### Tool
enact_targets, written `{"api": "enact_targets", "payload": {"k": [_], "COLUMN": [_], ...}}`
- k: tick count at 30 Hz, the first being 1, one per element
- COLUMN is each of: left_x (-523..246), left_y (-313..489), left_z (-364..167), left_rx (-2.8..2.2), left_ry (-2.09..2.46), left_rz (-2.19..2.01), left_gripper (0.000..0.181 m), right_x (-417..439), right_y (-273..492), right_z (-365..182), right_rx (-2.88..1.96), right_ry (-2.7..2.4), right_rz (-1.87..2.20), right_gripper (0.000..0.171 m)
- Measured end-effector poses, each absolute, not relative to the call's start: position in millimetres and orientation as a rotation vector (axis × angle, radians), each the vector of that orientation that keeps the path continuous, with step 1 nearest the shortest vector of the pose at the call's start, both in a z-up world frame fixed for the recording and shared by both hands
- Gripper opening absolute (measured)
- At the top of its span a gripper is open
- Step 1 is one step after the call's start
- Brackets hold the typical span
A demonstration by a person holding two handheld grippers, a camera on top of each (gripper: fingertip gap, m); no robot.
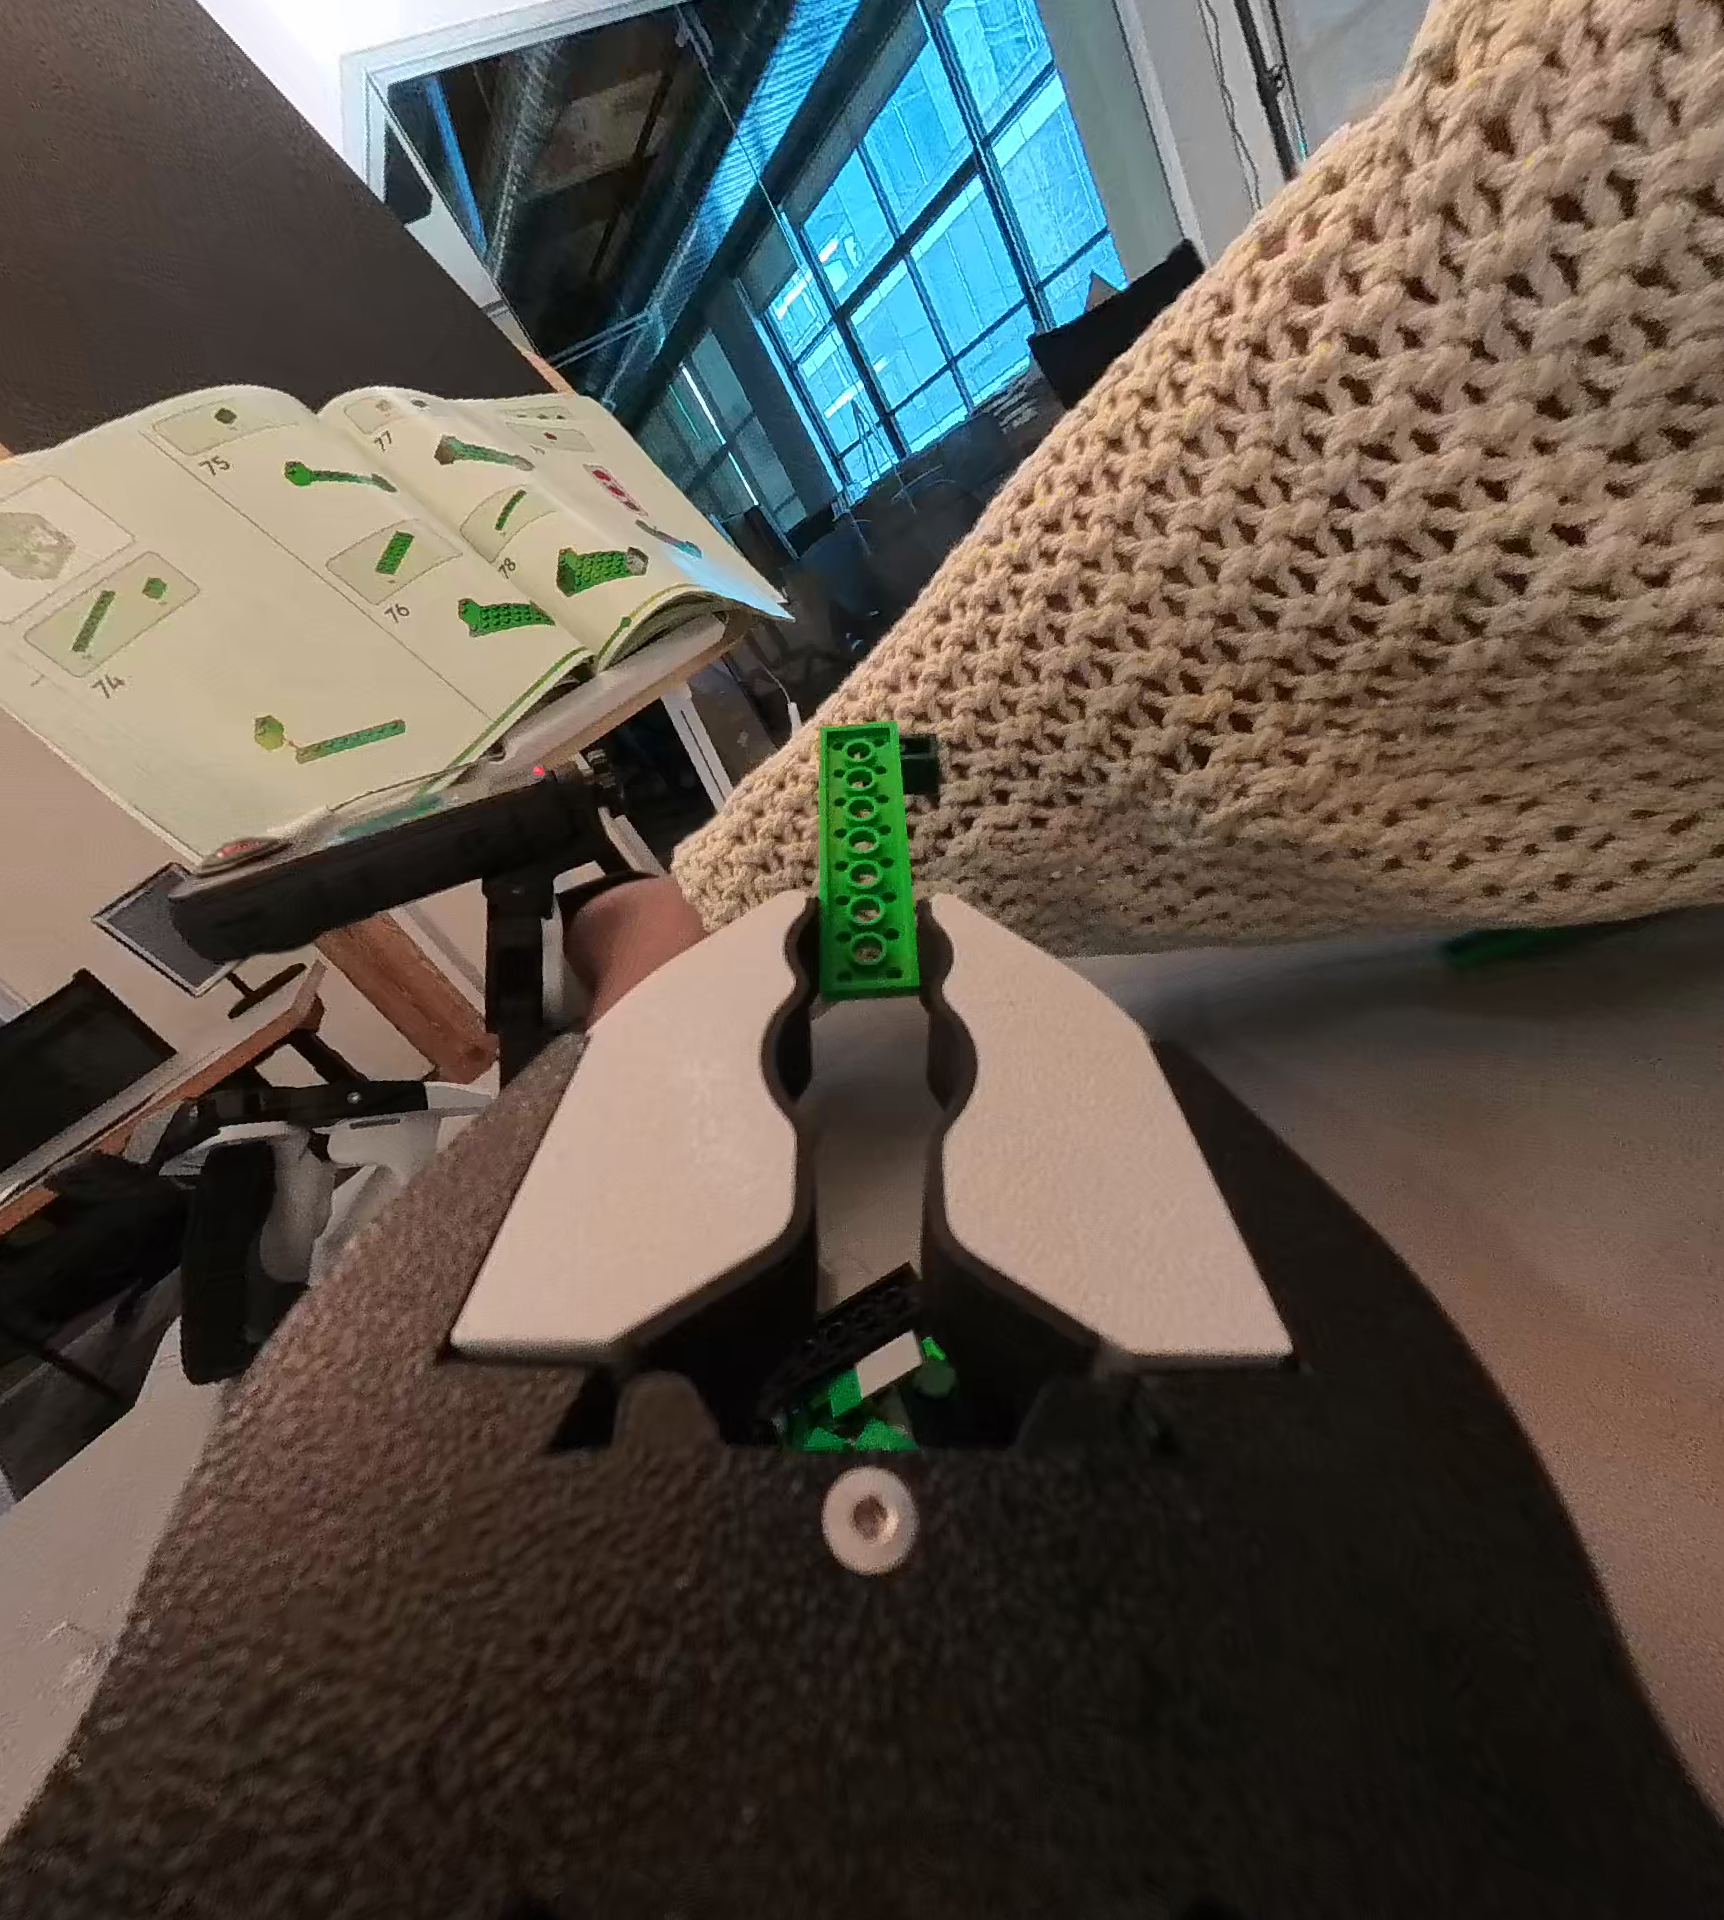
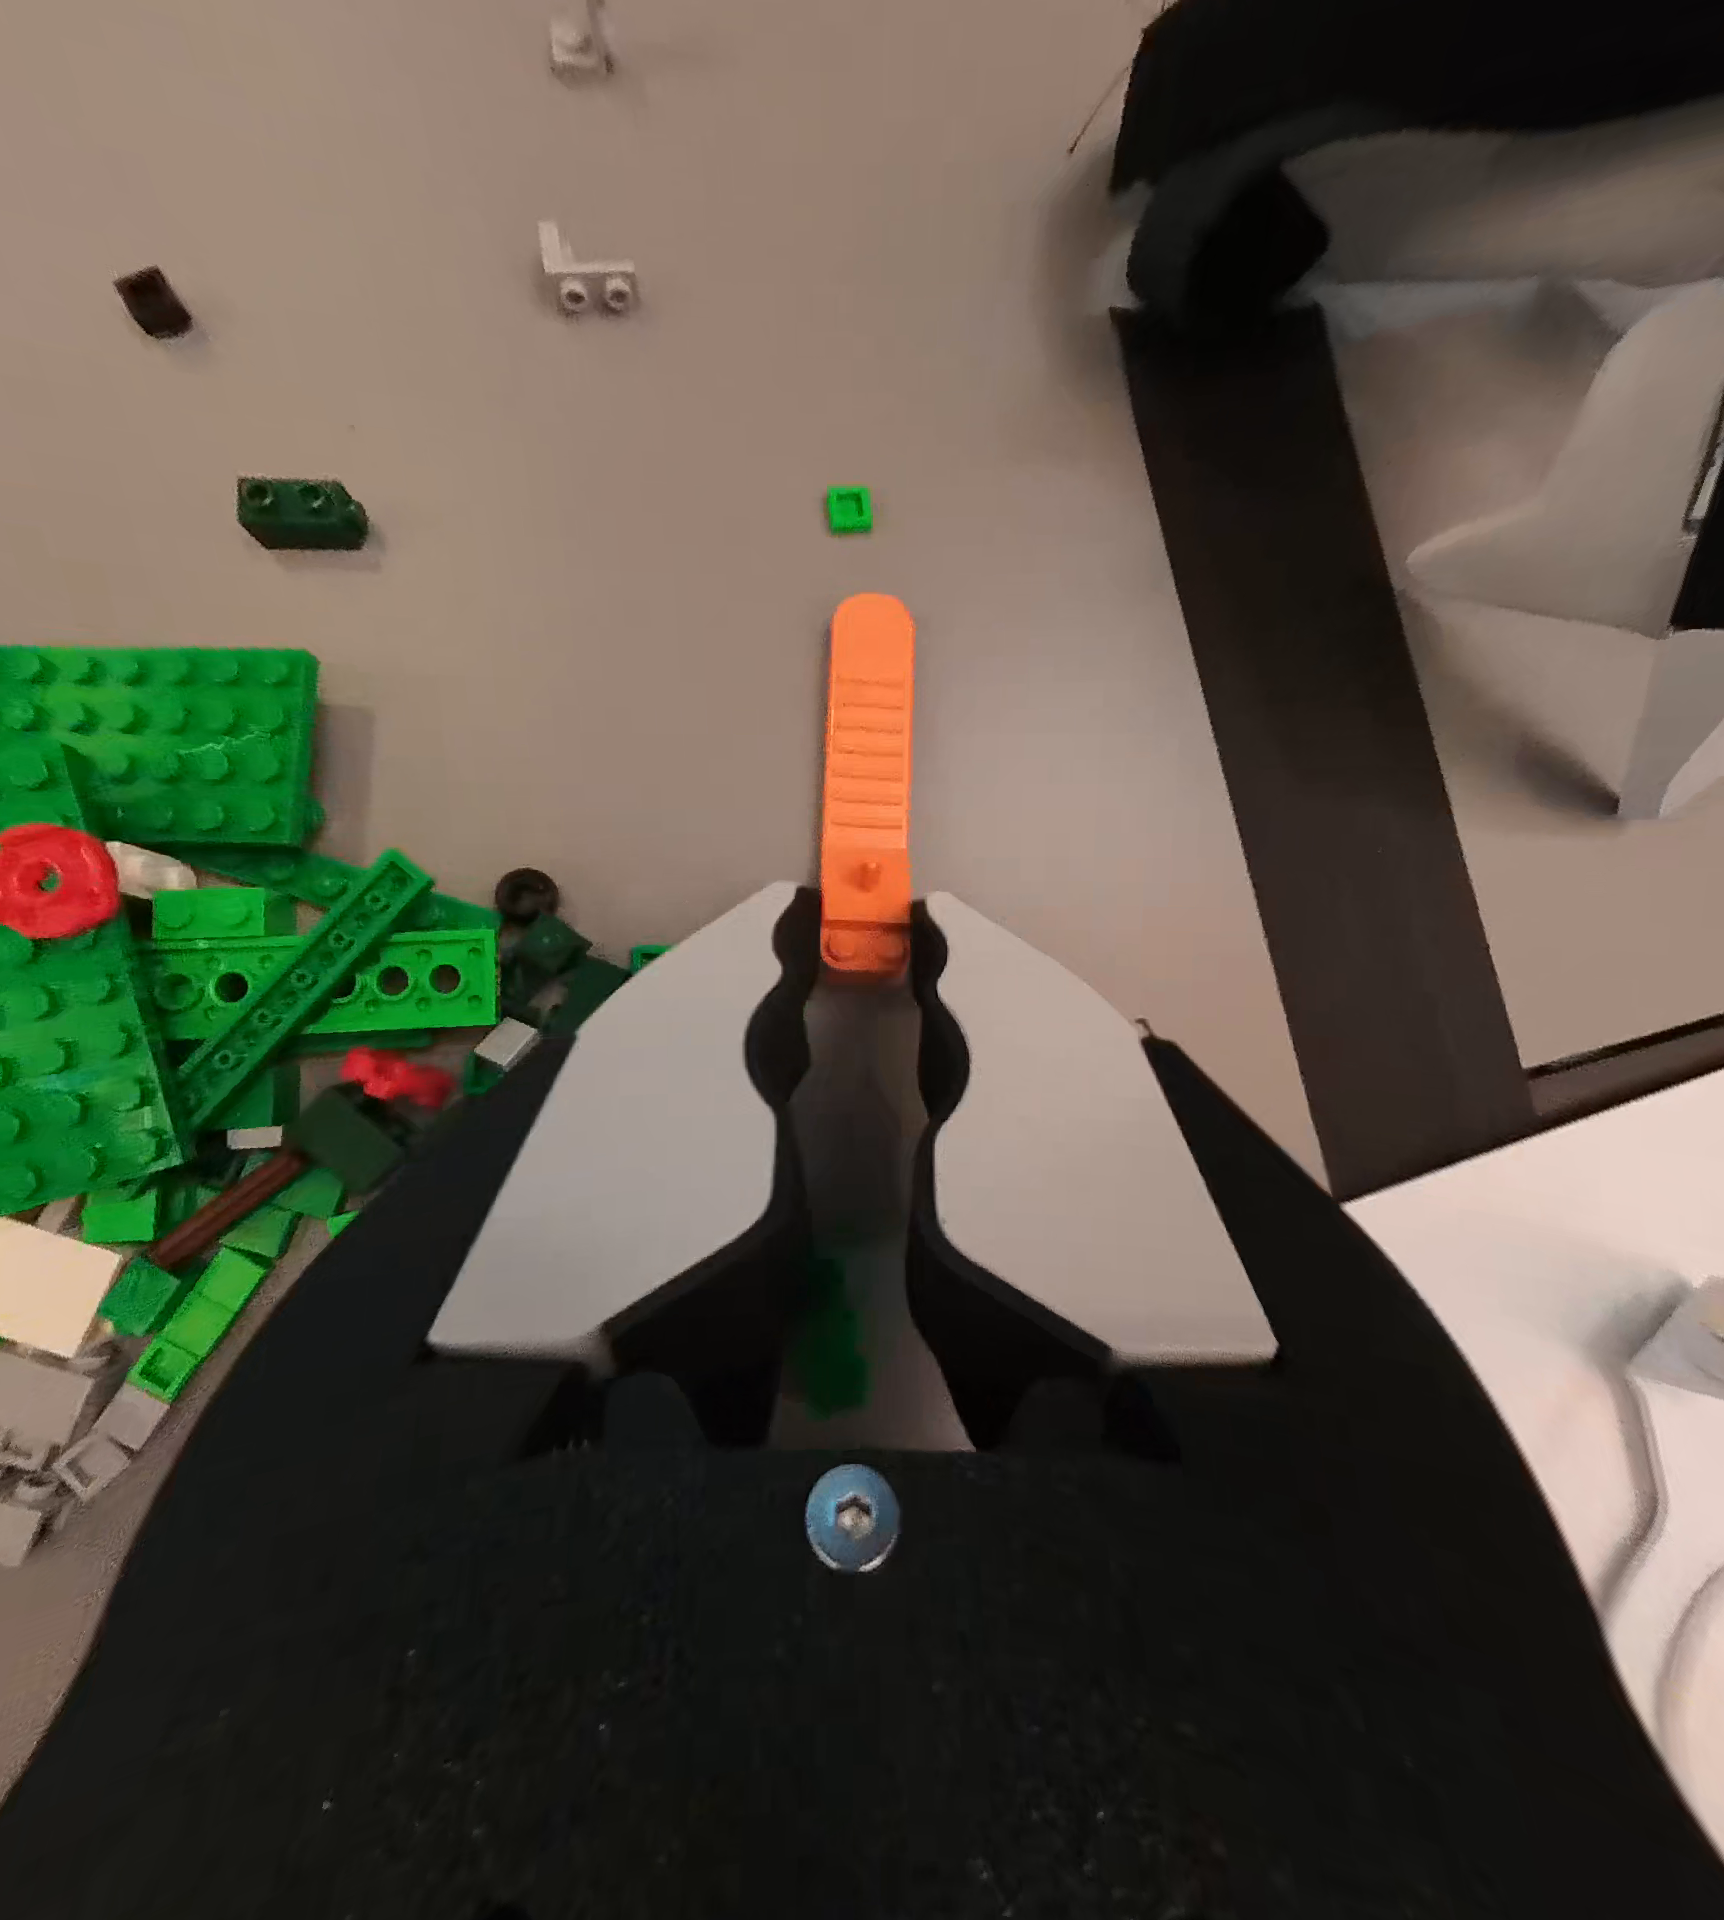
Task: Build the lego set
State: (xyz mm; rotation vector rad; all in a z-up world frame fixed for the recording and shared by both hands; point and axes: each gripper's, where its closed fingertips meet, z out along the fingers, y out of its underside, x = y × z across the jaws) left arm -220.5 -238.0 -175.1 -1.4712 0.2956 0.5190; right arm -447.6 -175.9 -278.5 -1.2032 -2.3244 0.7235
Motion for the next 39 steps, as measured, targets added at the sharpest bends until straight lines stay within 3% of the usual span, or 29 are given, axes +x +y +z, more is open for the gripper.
{"api": "enact_targets", "payload": {"k": [5,9,14,18,24,30,39], "left_x": [-226.4,-222.4,-196.5,-178.5,-162.0,-164.4,-160.2], "left_y": [-240.2,-236.8,-225.8,-223.9,-223.1,-222.6,-222.5], "left_z": [-173.4,-178.9,-201.6,-206.5,-213.8,-212.8,-215.0], "left_rx": [-1.475,-1.523,-1.685,-1.711,-1.726,-1.72,-1.723], "left_ry": [0.26,0.253,0.279,0.32,0.368,0.353,0.392], "left_rz": [0.504,0.437,0.224,0.18,0.129,0.126,0.142], "left_gripper": [0.016,0.016,0.016,0.016,0.016,0.016,0.016], "right_x": [-407.0,-309.6,-150.3,-80.5,-64.9,-73.4,-87.7], "right_y": [-170.4,-133.6,-117.1,-128.3,-129.3,-157.4,-178.2], "right_z": [-239.3,-210.3,-241.6,-266.5,-280.5,-249.0,-284.4], "right_rx": [-1.136,-1.184,-1.39,-1.471,-1.457,-1.414,-1.477], "right_ry": [-2.249,-2.176,-2.28,-2.292,-2.239,-2.057,-2.29], "right_rz": [0.797,0.728,0.621,0.598,0.632,0.758,0.623], "right_gripper": [0.016,0.016,0.016,0.016,0.016,0.016,0.027]}}
